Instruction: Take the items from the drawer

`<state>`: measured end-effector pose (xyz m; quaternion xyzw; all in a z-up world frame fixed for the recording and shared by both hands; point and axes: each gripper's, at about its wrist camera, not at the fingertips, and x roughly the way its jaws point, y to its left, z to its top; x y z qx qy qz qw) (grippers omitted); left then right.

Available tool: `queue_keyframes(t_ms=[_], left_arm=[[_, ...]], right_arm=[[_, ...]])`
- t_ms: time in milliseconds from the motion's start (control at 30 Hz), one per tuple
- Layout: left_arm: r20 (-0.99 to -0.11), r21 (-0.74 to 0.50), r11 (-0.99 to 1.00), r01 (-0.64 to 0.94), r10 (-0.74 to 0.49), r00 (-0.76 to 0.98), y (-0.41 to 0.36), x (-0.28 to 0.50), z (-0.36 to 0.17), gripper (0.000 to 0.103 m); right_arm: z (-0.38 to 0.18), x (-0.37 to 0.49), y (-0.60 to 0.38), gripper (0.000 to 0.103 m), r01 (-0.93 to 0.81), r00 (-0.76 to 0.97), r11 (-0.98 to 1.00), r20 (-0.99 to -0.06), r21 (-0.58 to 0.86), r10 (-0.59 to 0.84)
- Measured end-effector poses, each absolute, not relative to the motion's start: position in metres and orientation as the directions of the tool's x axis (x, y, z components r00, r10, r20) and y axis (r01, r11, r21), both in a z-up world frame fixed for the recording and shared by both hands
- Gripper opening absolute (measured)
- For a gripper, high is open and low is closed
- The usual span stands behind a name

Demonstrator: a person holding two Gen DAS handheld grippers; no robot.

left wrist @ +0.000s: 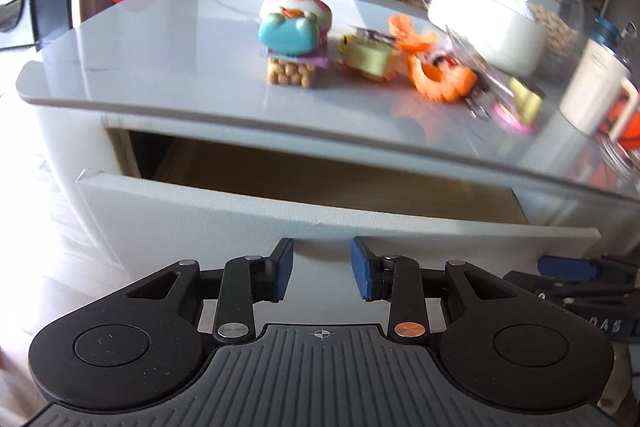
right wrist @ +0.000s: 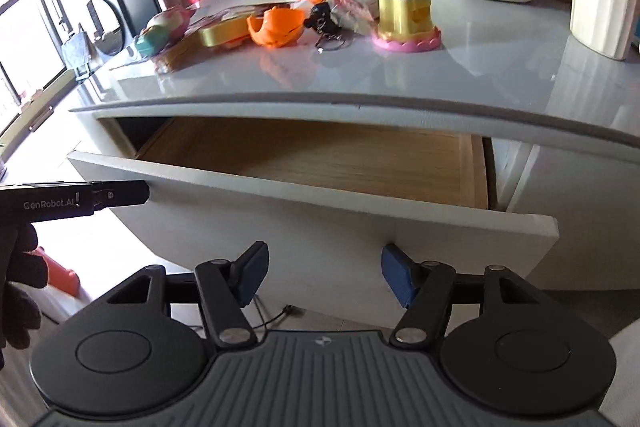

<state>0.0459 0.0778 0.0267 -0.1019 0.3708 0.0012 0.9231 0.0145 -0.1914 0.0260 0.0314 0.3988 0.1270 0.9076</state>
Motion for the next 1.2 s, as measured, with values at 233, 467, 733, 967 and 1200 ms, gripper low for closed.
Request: queue_keyframes(t_ms=[233, 467, 733, 967, 1200], left_arm=[[-0.664, -0.155, 0.983, -0.097, -0.031, 0.747, 0.071, 0.077, 0.025, 0.036], [-0.653, -0.154, 0.984, -0.090, -0.033, 0.757, 0.071, 0.076, 0.023, 0.036], [-0.644, -0.161, 0.986, -0.038, -0.076, 0.761, 0.063, 0.075, 0.016, 0.056], [-0.690, -0.196, 0.980, 0.018, -0.151, 0.708, 0.057, 0.072, 0.006, 0.054], [-0.763, -0.125, 0.992, 0.017, -0.107, 0.638, 0.050, 0.004, 0.037, 0.054]], right_arm=[[0.017, 0.055, -0.181, 0.069, -0.152, 0.711, 0.982, -0.678, 0.111, 0.187], [0.010, 0.048, -0.173, 0.077, -0.187, 0.732, 0.981, -0.659, 0.048, 0.172], [0.009, 0.043, -0.179, 0.080, -0.183, 0.736, 0.981, -0.652, 0.070, 0.184], [0.011, 0.038, -0.185, 0.079, -0.144, 0.709, 0.987, -0.688, 0.072, 0.153], [0.041, -0.010, -0.198, 0.079, -0.076, 0.609, 0.981, -0.771, 0.177, 0.187]])
